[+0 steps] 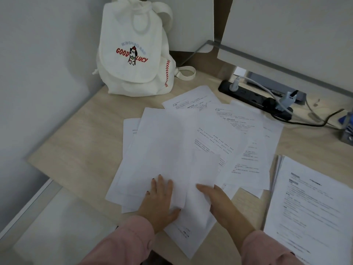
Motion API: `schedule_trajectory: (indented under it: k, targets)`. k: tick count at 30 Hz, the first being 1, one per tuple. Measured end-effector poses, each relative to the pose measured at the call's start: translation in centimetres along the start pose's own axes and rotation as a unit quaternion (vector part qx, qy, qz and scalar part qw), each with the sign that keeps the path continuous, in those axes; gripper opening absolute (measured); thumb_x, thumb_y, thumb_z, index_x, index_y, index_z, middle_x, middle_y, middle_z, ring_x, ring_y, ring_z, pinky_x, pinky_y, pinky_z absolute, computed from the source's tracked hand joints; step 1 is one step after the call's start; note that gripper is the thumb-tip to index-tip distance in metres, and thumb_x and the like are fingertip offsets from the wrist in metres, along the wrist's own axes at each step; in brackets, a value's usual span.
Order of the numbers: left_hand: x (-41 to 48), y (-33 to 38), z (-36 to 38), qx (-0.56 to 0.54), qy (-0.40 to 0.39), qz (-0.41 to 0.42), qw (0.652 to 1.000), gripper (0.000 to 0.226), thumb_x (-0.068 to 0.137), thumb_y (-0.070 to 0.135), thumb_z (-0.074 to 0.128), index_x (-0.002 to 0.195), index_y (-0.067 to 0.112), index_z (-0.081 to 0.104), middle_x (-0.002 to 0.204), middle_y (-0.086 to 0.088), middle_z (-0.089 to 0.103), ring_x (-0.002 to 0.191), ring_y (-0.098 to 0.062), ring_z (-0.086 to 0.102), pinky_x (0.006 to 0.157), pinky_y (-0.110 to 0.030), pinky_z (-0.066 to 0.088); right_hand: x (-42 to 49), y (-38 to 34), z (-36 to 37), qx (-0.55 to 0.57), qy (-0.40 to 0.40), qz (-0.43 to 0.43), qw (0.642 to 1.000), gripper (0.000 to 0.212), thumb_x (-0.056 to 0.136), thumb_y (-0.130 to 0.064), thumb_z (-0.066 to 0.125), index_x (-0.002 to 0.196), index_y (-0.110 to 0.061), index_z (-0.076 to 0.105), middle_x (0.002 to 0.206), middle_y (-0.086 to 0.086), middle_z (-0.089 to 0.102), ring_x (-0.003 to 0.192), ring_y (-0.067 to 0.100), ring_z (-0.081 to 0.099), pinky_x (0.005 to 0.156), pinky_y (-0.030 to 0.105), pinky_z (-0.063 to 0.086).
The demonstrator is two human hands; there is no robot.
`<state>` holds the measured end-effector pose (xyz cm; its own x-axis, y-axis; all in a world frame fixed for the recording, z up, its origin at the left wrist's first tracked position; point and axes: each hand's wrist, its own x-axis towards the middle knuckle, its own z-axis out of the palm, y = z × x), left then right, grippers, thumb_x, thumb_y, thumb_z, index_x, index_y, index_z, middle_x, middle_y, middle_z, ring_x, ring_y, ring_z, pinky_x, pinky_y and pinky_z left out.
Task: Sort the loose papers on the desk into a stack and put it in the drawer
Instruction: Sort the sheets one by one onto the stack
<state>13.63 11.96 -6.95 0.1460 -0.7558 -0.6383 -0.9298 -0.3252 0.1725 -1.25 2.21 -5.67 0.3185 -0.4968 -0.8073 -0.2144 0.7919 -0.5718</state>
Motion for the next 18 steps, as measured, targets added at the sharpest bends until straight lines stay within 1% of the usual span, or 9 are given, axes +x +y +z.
schedule_trajectory:
  k: [2, 3, 4, 5, 7, 9, 14, 16, 18]
  targets:
    - [0.4, -0.1, 0.2, -0.012, 0.039, -0.001, 0.999, 0.080, 0.083, 0.048, 0.031, 0.145, 0.000, 0.017, 0.149, -0.032, 0.019, 0.134, -0.049, 0.031, 0.097, -0.047, 0.047, 0.1, 0.1, 0.0, 0.047, -0.014, 0.001, 0.999, 0.035, 0.086, -0.010, 0.059, 0.121, -0.005, 0.060, 0.115, 0.012, 0.068, 0.105, 0.029, 0.065, 0.084, 0.035, 0.054]
    - [0.3, 0.0, 0.0, -0.034, 0.010, -0.011, 0.999, 0.076, 0.077, 0.042, 0.043, 0.137, -0.005, 0.034, 0.139, -0.033, 0.040, 0.120, -0.050, 0.049, 0.080, -0.045, 0.056, 0.0, 0.1, 0.0, 0.060, -0.022, 0.000, 0.998, 0.034, 0.086, -0.009, 0.059, 0.120, -0.005, 0.060, 0.115, 0.011, 0.068, 0.105, 0.028, 0.065, 0.081, 0.033, 0.055]
    - [0.3, 0.1, -0.1, -0.028, 0.032, -0.006, 0.999, 0.074, 0.073, 0.039, 0.051, 0.132, -0.005, 0.043, 0.131, -0.033, 0.049, 0.110, -0.048, 0.058, 0.070, -0.042, 0.059, -0.1, 0.1, 0.0, 0.066, -0.027, -0.001, 0.997, 0.034, 0.086, -0.009, 0.058, 0.120, -0.006, 0.060, 0.116, 0.011, 0.068, 0.105, 0.027, 0.065, 0.078, 0.031, 0.056]
    - [0.2, 0.2, -0.5, -0.031, 0.030, -0.003, 0.999, 0.076, 0.075, 0.038, 0.053, 0.136, -0.005, 0.036, 0.135, -0.035, 0.044, 0.117, -0.049, 0.052, 0.077, -0.044, 0.058, -0.1, 0.1, 0.0, 0.073, -0.028, -0.002, 0.997, 0.034, 0.087, -0.009, 0.058, 0.120, -0.005, 0.060, 0.117, 0.011, 0.068, 0.105, 0.027, 0.065, 0.077, 0.030, 0.057]
    - [0.2, 0.3, 0.2, -0.025, 0.039, 0.003, 0.999, 0.080, 0.084, 0.045, 0.026, 0.147, 0.003, 0.000, 0.154, -0.027, 0.010, 0.141, -0.043, 0.019, 0.106, -0.045, 0.039, -0.1, 0.1, 0.0, 0.081, -0.027, -0.005, 0.996, 0.034, 0.088, -0.008, 0.056, 0.121, -0.003, 0.059, 0.118, 0.013, 0.067, 0.106, 0.028, 0.064, 0.079, 0.031, 0.056]
    - [0.0, 0.6, 0.4, -0.041, 0.034, -0.001, 0.999, 0.088, 0.074, 0.056, 0.009, 0.146, 0.012, -0.015, 0.157, -0.017, -0.004, 0.145, -0.034, 0.003, 0.114, -0.044, 0.026, -0.1, 0.2, -0.1, 0.090, -0.031, -0.009, 0.995, 0.035, 0.088, -0.008, 0.055, 0.122, -0.002, 0.058, 0.117, 0.015, 0.067, 0.107, 0.030, 0.064, 0.081, 0.033, 0.056]
    - [-0.4, 2.1, 1.5, -0.089, 0.047, -0.017, 0.995, 0.104, 0.062, 0.073, 0.002, 0.147, 0.015, -0.013, 0.158, -0.006, -0.014, 0.145, -0.022, -0.014, 0.116, -0.050, 0.006, -0.8, 0.2, -0.1, 0.102, -0.067, -0.018, 0.992, 0.027, 0.088, -0.007, 0.055, 0.113, -0.004, 0.064, 0.109, 0.013, 0.071, 0.098, 0.026, 0.069, 0.076, 0.031, 0.058]
    - [-0.5, 2.8, 1.8, -0.136, 0.066, -0.044, 0.988, 0.094, 0.069, 0.067, 0.002, 0.148, 0.016, -0.008, 0.159, -0.002, -0.011, 0.146, -0.019, -0.012, 0.117, -0.048, 0.002, -1.1, 0.2, -0.2, 0.067, -0.077, -0.018, 0.995, 0.030, 0.088, -0.010, 0.055, 0.117, -0.004, 0.062, 0.111, 0.013, 0.070, 0.102, 0.028, 0.067, 0.080, 0.032, 0.057]
    - [-0.7, 3.2, 1.2, -0.170, 0.080, -0.064, 0.980, 0.072, 0.089, 0.049, 0.018, 0.148, 0.016, -0.005, 0.159, 0.000, -0.005, 0.147, -0.016, -0.006, 0.119, -0.044, 0.003, -1.2, 0.2, -0.3, 0.042, -0.076, -0.014, 0.996, 0.033, 0.088, -0.011, 0.055, 0.120, -0.004, 0.060, 0.113, 0.013, 0.069, 0.104, 0.027, 0.066, 0.083, 0.032, 0.056]
